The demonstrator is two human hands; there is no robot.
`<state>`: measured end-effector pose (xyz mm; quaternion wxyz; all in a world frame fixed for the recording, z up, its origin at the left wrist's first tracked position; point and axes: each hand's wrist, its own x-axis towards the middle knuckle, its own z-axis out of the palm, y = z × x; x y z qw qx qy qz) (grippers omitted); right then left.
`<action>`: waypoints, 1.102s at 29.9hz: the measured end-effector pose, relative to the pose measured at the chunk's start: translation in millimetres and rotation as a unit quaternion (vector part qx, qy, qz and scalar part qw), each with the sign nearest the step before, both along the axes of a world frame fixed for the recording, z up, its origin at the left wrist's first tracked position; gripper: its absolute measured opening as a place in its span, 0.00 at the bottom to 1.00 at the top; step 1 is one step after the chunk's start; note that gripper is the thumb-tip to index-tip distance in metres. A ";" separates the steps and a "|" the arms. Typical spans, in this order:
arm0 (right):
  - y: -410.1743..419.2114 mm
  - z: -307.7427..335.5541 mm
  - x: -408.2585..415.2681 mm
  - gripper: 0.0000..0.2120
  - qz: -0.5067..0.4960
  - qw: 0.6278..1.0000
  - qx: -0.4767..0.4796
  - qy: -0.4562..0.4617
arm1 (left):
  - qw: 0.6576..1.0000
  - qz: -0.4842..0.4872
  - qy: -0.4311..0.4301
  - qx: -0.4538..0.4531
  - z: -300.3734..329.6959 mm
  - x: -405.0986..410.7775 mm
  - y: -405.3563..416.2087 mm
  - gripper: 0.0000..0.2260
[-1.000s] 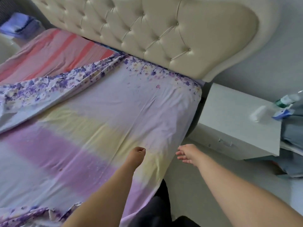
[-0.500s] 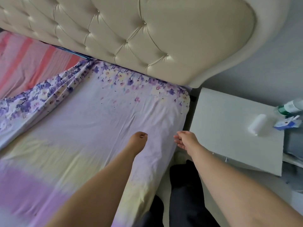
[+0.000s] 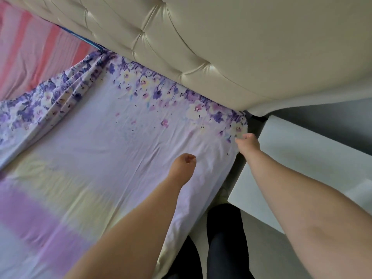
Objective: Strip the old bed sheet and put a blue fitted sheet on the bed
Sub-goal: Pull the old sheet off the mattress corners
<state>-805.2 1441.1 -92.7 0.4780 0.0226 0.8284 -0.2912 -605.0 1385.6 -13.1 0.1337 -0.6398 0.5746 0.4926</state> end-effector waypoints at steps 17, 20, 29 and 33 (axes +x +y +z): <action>-25.9 -74.2 -20.5 0.25 0.057 0.994 0.096 0.006 | 0.998 0.045 0.030 0.009 -38.7 -42.0 -29.0 0.12; -29.1 -90.1 -31.1 0.21 -0.010 0.997 0.070 0.016 | 0.999 0.034 0.038 0.009 -46.7 -47.0 -26.9 0.13; -35.2 -92.8 -34.2 0.31 -0.069 0.997 -0.003 0.022 | 0.996 0.040 0.066 0.036 -67.3 -49.1 -19.5 0.15; -31.5 -77.7 -13.6 0.18 -0.082 0.989 -0.106 0.058 | 0.992 0.015 0.116 0.035 -63.8 -67.5 -15.9 0.15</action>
